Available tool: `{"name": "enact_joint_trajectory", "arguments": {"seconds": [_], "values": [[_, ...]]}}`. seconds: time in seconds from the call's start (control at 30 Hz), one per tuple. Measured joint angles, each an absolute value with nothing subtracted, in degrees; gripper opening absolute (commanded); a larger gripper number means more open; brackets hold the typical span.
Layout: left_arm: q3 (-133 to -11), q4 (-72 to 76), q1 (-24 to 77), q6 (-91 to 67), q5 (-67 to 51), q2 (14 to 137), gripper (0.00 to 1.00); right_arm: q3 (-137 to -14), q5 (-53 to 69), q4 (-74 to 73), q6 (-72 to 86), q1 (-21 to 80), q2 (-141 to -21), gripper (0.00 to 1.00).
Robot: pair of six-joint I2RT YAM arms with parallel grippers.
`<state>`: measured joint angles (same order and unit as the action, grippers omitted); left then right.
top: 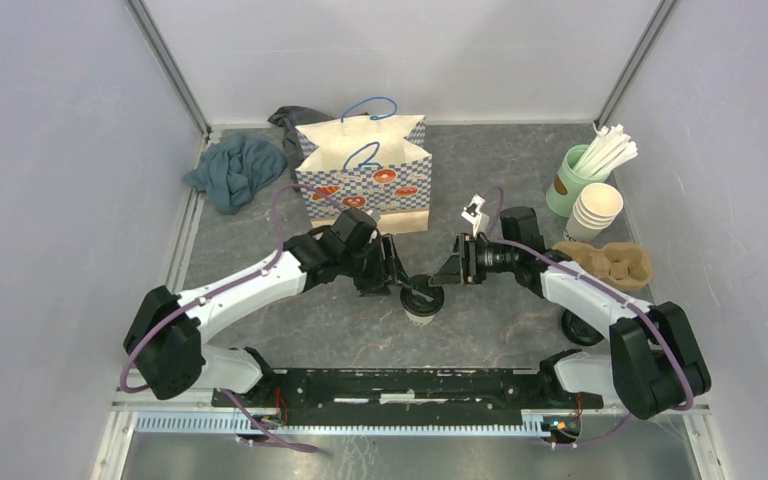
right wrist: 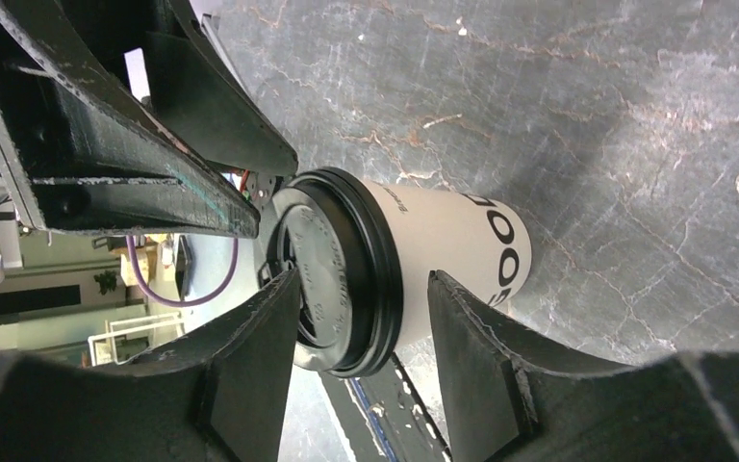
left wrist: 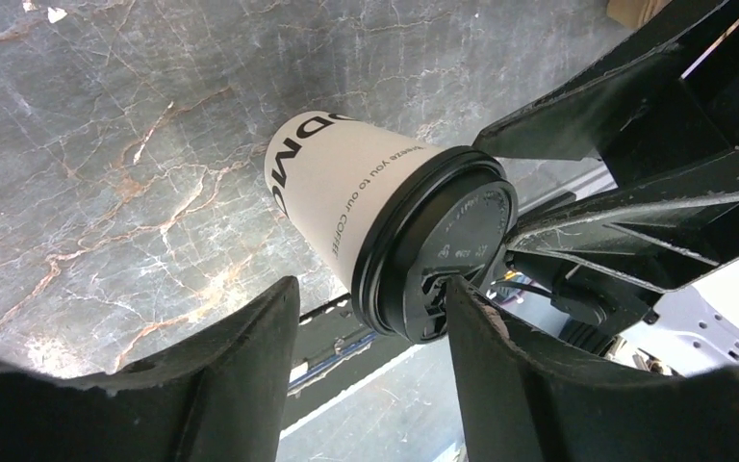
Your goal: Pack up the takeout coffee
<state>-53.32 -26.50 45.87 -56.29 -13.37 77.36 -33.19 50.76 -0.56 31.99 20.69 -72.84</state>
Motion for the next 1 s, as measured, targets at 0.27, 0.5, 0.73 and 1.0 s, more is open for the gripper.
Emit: {"name": "enact_joint_trajectory", "arguments": {"seconds": [0.27, 0.5, 0.73, 1.0], "values": [[-52.4, -26.9, 44.4, -58.0, -13.1, 70.4, 0.44, -35.2, 50.8, -1.7, 31.4, 20.8, -72.8, 0.55], [-52.1, -26.0, 43.9, -58.7, -13.4, 73.3, 0.36, -35.2, 50.9, -1.8, 31.3, 20.8, -72.8, 0.52], [-52.1, -25.8, 43.8, -58.7, -14.0, 76.4, 0.34, -35.2, 50.9, -1.8, 31.1, 20.8, -72.8, 0.51], [-51.6, -24.7, 43.8, -58.7, -14.8, 76.4, 0.35, -34.5, 50.9, -1.8, 30.8, 20.8, -72.8, 0.49]]}}
